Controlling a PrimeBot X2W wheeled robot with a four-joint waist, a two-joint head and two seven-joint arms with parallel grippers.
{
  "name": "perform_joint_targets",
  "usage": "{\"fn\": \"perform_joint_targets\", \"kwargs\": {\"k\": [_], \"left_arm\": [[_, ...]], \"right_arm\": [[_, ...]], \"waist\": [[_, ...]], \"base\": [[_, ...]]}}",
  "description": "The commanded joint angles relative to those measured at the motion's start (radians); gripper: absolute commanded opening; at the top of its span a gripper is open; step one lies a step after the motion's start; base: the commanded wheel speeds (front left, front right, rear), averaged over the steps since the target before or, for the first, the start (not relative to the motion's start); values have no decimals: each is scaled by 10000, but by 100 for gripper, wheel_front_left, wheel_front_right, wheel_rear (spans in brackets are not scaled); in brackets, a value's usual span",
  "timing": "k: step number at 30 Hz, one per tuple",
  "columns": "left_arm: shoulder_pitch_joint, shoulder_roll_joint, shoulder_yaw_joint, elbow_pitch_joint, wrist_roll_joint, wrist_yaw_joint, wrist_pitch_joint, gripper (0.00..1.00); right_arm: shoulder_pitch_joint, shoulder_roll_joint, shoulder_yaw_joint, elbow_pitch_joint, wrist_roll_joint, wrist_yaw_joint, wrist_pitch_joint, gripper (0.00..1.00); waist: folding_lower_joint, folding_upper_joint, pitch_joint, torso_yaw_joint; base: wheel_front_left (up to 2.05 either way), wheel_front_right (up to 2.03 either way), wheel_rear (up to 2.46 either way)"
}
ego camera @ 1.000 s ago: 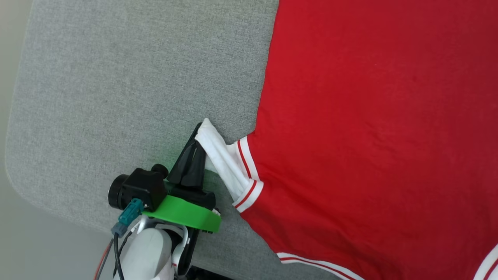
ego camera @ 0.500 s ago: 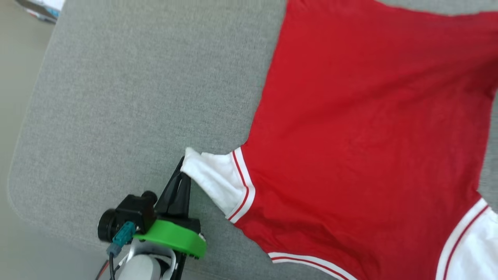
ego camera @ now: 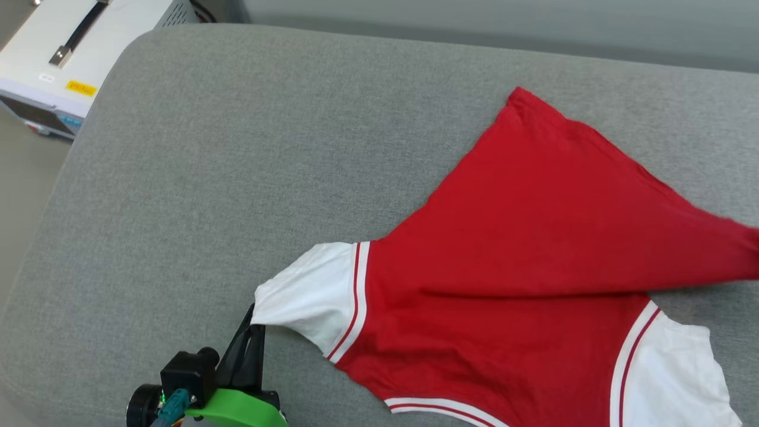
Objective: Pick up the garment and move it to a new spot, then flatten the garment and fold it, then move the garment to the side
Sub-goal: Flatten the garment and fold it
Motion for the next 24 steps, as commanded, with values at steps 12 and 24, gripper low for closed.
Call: {"fn": "perform_joint_targets", "kwargs": {"k": [12,24], "left_arm": [[616,211,100,-119,-196,253,136,0],[711,391,53,-204,-277,291,300,0]], "right_arm": [[4325,1396,-850,-361,-195,-4,102,0],[4661,2243,-1518,-411,-654,-4,-571,100]], "waist": [[0,0,-1100,-976],[0,0,-1229,-1018]], "base": [[0,0,0],[0,0,0]]}}
